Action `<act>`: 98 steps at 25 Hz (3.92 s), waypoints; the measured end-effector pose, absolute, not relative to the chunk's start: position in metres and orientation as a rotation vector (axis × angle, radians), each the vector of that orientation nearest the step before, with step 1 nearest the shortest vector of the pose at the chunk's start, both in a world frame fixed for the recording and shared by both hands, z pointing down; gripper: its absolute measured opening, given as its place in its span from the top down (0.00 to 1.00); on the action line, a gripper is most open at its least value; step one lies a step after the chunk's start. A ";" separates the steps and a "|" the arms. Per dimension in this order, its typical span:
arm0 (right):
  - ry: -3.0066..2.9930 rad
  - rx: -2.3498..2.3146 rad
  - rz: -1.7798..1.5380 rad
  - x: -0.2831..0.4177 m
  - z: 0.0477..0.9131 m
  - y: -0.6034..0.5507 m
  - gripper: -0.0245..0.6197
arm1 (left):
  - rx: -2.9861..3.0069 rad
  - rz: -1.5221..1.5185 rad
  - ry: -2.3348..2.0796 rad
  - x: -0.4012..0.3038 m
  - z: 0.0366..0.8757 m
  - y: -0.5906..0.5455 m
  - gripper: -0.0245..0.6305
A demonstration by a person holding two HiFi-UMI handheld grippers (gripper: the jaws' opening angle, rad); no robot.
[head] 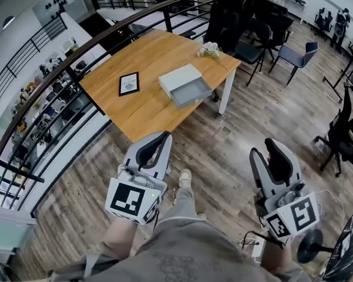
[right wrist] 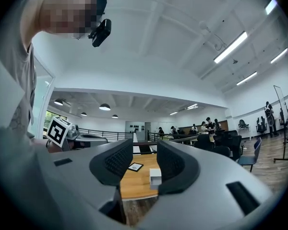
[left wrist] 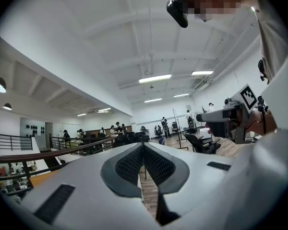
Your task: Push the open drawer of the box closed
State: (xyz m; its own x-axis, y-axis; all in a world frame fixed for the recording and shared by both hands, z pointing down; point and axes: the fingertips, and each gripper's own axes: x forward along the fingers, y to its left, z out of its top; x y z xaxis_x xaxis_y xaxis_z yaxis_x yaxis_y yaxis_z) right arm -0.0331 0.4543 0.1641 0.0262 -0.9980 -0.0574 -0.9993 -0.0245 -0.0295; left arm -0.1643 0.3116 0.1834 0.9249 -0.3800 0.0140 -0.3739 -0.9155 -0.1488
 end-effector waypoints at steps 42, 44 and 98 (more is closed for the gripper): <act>2.317 -2.258 -1.235 0.091 0.506 0.087 0.72 | -3.224 -0.878 0.565 -0.038 0.453 -0.009 0.93; 2.312 -2.260 -1.289 0.092 0.522 0.079 0.72 | -3.235 -0.932 0.554 -0.040 0.470 -0.014 0.93; 2.833 -1.646 -1.893 0.117 0.646 0.007 0.83 | -3.127 -1.311 1.659 -0.069 0.570 -0.024 0.93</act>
State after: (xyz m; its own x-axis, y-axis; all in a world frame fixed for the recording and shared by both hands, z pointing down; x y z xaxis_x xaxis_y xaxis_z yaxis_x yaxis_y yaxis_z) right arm 0.1167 0.0066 0.6463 -0.4597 -0.2867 0.8405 -0.8862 0.2087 -0.4135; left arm -0.0687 -0.0240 0.5696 0.4335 -0.4520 0.7796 -0.8630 -0.4573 0.2147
